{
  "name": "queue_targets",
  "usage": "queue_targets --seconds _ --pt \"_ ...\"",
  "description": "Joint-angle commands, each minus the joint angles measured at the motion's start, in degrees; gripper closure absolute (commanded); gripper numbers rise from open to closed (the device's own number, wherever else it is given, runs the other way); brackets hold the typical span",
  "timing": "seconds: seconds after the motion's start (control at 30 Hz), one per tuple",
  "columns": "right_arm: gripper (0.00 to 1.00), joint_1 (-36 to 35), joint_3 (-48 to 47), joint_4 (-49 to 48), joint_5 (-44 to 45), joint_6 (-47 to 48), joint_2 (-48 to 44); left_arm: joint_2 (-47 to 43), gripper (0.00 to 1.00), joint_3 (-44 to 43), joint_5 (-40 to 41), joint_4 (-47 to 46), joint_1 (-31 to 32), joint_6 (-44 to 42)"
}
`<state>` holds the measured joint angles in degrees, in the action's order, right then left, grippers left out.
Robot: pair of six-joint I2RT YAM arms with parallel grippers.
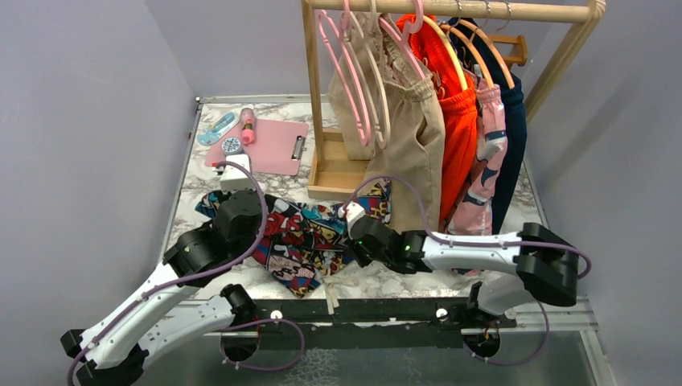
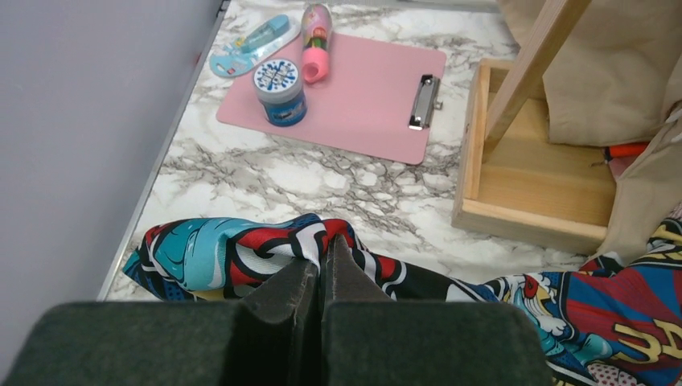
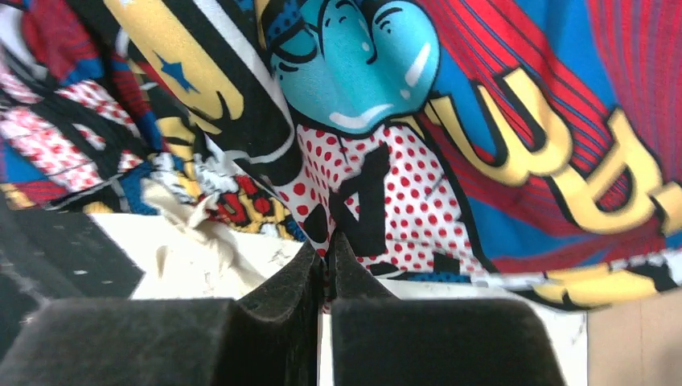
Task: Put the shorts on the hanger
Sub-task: Adjust the shorts at the center of the board.
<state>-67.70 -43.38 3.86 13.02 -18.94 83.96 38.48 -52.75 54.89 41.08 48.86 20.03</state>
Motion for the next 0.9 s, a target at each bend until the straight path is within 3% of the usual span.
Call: queue_targets --seconds 0.0,0.27,0.4,0.57,0.7,0.87 --pt "0.99 -0.5 -2.6 1.9 -1.9 1.8 -11.1 -0.8 1.00 -6.0 0.9 -2.3 -0.2 -3.4" --pt "0.99 -0.5 -11.1 12.2 -21.6 9.6 -30.9 -1.4 1.00 -18.0 -5.6 -6.1 -0.1 -9.5" --pt "0.99 -0.5 -21.8 19.5 -26.1 11.7 -34.7 -2.5 1.00 -22.5 -12.7 -10.1 -0.1 -12.7" --pt "0.99 -0.5 -31.4 21.1 -31.3 12.0 -35.6 -4.6 1.00 -26.0 -21.6 -15.5 -0.2 -14.8" --pt "0.99 -0.5 -32.8 19.0 -29.4 12.6 -35.5 -4.8 1.00 -26.1 -24.3 -16.7 -0.2 -14.9" --pt "0.99 -0.5 -26.0 15.7 -12.8 13.1 -35.7 -4.5 1.00 -20.8 -23.7 -16.2 -0.1 -13.6"
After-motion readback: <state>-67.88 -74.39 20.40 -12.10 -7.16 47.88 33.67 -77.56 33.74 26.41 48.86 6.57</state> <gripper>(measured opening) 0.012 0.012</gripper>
